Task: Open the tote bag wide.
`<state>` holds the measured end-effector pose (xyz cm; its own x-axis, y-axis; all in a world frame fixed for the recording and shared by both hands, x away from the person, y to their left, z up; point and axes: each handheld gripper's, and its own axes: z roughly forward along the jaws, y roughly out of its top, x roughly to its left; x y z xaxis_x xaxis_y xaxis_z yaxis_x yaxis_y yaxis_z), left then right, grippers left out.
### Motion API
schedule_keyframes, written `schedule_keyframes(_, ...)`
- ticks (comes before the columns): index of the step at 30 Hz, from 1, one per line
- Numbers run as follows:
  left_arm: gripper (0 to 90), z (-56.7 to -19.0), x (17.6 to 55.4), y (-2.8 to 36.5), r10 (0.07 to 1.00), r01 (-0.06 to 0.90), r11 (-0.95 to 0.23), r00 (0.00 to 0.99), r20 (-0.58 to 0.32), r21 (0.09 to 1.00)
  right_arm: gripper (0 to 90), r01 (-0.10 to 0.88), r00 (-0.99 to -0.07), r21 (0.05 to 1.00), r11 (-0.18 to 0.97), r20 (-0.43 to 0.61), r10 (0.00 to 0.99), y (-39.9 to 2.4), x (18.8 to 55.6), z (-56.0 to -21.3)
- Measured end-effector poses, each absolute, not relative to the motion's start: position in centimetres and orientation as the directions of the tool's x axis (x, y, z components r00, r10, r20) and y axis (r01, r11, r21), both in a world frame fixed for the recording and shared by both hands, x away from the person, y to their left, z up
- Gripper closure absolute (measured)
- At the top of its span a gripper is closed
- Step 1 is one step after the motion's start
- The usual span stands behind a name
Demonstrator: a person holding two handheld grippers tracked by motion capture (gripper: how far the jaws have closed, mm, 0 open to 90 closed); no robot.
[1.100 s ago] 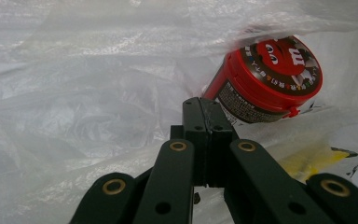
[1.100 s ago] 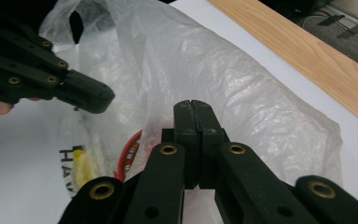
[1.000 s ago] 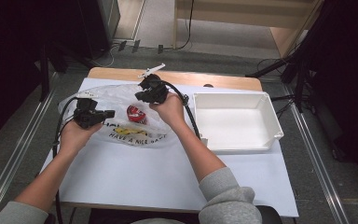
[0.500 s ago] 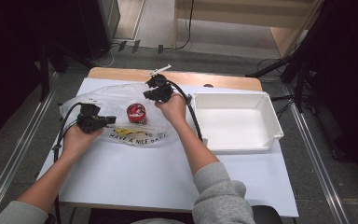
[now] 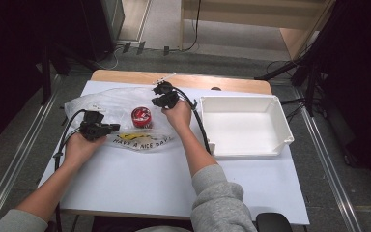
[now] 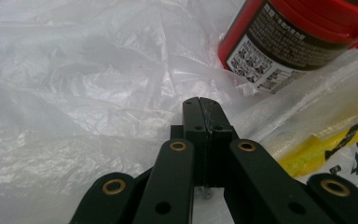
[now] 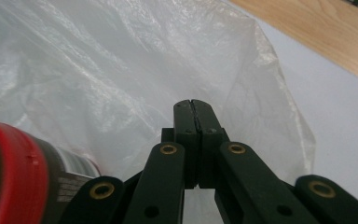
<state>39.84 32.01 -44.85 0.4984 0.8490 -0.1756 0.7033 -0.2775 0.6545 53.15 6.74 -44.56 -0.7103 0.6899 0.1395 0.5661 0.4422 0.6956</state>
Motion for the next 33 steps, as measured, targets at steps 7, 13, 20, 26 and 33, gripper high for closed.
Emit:
schedule_keyframes(7, 90.0, -45.4, 38.8, 32.4, 0.846, 0.708, -0.304, 0.508, -0.160, 0.638, 90.0, 0.600, -0.681, 0.676, 0.429, 0.149, 0.717, 6.5, 53.8, -45.7)
schedule_keyframes(13, 90.0, -45.6, 37.7, 32.6, 0.838, 0.697, -0.316, 0.523, -0.155, 0.644, 90.0, 0.614, -0.665, 0.670, 0.417, 0.155, 0.731, 6.3, 54.2, -46.5)
schedule_keyframes(20, 90.0, -45.5, 36.3, 32.9, 0.830, 0.689, -0.336, 0.539, -0.144, 0.641, 90.0, 0.623, -0.644, 0.666, 0.411, 0.139, 0.752, 5.7, 54.8, -46.4)
schedule_keyframes(26, 90.0, -45.6, 35.3, 33.2, 0.824, 0.685, -0.333, 0.546, -0.152, 0.648, 90.0, 0.638, -0.615, 0.658, 0.400, 0.122, 0.779, 4.6, 55.6, -46.3)
schedule_keyframes(33, 90.0, -45.6, 34.3, 33.6, 0.822, 0.685, -0.329, 0.546, -0.159, 0.649, 90.0, 0.645, -0.591, 0.654, 0.396, 0.098, 0.801, 4.1, 55.9, -46.3)
